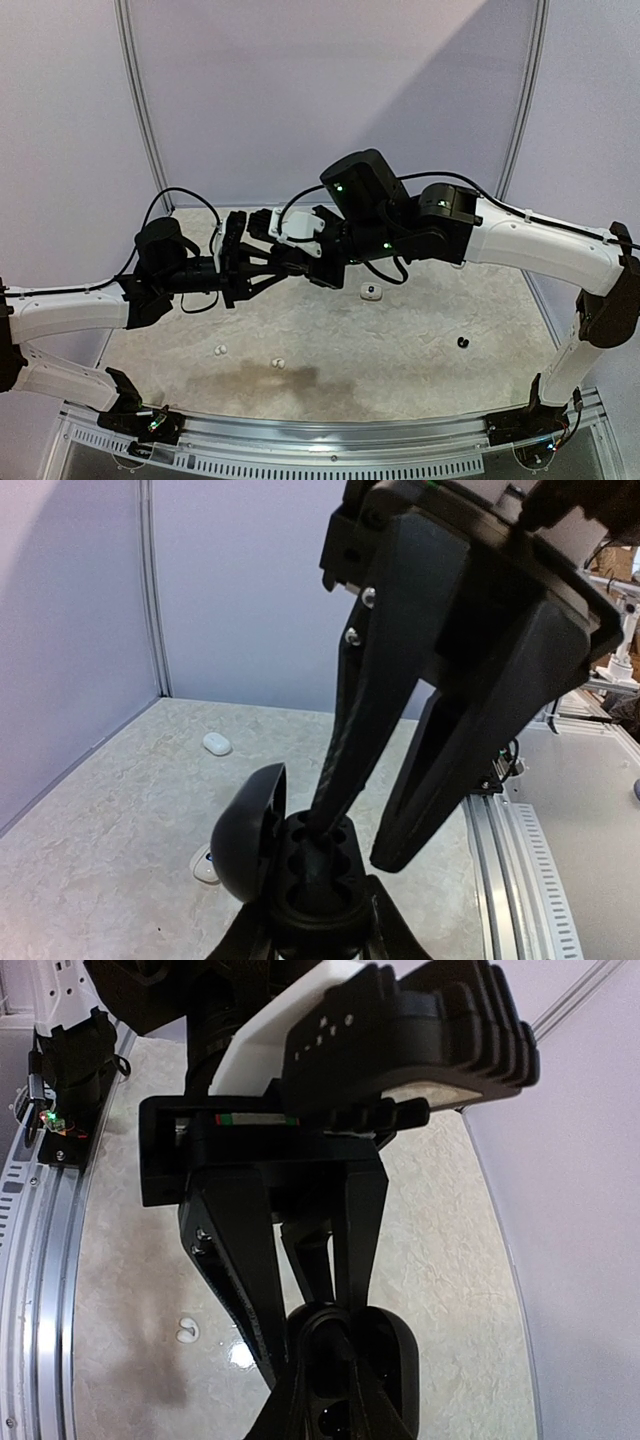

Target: Insert the wireless bluetooth earbuds into the charging case

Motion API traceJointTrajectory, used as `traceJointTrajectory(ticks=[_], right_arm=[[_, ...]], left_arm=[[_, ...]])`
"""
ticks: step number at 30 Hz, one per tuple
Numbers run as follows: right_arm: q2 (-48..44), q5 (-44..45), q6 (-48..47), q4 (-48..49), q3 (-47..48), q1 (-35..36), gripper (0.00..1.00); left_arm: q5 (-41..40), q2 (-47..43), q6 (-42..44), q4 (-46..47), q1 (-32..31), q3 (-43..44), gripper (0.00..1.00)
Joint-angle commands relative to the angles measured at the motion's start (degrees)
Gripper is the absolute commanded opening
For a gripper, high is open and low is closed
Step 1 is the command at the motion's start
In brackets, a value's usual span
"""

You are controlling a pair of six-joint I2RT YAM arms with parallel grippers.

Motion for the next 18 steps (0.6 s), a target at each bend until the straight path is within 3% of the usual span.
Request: traceJointTrajectory(ticks=[1,18], right_arm=[[-0.8,-3.5,0.7,-3.8,-2.3,1.2,0.15],[-4.1,2.3,2.7,4.0,-4.2,-0.4,0.21]], left_arm=[[-3.8,-0.9,-0.8,3.8,0.2,0.7,0.00],[-2.2,-0.8,0.3,2.6,0.2,0.7,0.00]])
